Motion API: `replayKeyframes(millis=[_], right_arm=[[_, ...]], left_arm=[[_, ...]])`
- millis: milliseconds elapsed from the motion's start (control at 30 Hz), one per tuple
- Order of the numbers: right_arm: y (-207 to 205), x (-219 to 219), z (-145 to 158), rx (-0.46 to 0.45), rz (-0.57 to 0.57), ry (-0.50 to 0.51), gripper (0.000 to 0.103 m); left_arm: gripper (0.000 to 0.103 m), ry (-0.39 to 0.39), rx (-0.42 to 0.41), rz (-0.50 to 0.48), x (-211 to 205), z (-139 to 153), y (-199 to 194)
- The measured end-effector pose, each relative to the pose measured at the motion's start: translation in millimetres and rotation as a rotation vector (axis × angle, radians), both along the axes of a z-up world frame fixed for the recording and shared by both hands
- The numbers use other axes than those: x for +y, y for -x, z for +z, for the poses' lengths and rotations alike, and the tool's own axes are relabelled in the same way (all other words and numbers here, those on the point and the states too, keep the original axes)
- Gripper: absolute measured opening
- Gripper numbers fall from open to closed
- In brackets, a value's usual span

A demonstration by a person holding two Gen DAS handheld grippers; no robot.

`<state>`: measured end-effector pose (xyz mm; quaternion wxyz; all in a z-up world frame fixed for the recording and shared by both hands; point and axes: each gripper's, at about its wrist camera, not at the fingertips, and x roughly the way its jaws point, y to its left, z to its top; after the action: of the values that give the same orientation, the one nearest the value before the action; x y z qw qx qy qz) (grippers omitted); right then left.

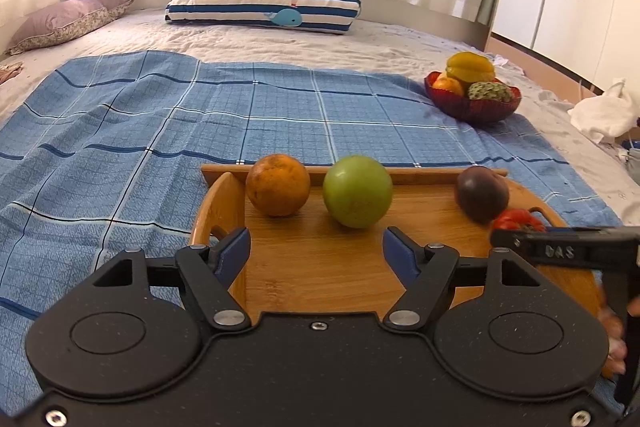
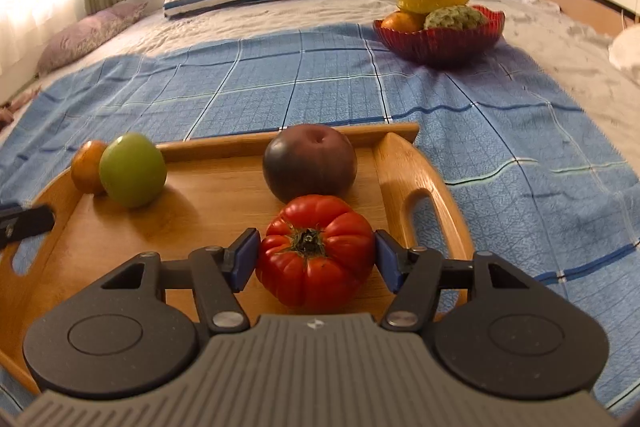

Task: Organize fruits
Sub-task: 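Open the left gripper to set the citrus down while the right lowers and releases the tomato, then move the left gripper to the green pomelo while the right moves to the orange mandarin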

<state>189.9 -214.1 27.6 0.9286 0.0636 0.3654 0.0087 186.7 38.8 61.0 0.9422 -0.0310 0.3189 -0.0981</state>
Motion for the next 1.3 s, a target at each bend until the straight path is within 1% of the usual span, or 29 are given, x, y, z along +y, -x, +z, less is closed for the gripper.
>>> replayKeyframes(millis=[167,233,267,300,500,667,900,1100,1200,1300], right_arm=[[-0.5,-2.3,-1.6,-0.004,-0.001,-0.004,0.065],[-0.1,-2.0,-1.7,-0.005,0.000,-0.005,0.070],[0.3,-1.9,-1.4,-0.008,0.002,-0.006,0.070],[1.2,-1.8,-0.9,-0.009,0.002,-0.006,0.076],[15.6,2.5,6.0,-0.050,0.026,0.024,0.083],[35.5,5.6,11.7,-0.091,0.046,0.032,0.088],[71.8,11.5,20.5,-0.180,0.071,0.052,0.093],[100.5,14.6,20.2,-0.248,0.070,0.083,0.098],[114.9,16.7,18.6,-0.284,0.070,0.108,0.101],[128.0,18.9,16.9,-0.317,0.071,0.130,0.103]], left_arm=[[0.073,0.006,-0.013,-0.025,-3.1,2.5,12.1],[0.073,0.003,-0.023,-0.032,-5.5,3.5,16.8],[0.073,0.001,-0.027,-0.037,-6.5,4.0,19.0],[0.074,-0.002,-0.030,-0.042,-7.6,4.4,21.2],[0.077,0.006,-0.050,-0.058,-12.1,6.1,36.9],[0.079,0.024,-0.060,-0.074,-13.8,7.2,52.4],[0.084,0.028,-0.094,-0.082,-17.4,7.5,77.5],[0.088,0.018,-0.120,-0.096,-19.3,3.0,100.0],[0.094,0.012,-0.141,-0.100,-20.9,-0.5,110.4],[0.095,0.007,-0.152,-0.109,-22.8,-5.1,118.8]])
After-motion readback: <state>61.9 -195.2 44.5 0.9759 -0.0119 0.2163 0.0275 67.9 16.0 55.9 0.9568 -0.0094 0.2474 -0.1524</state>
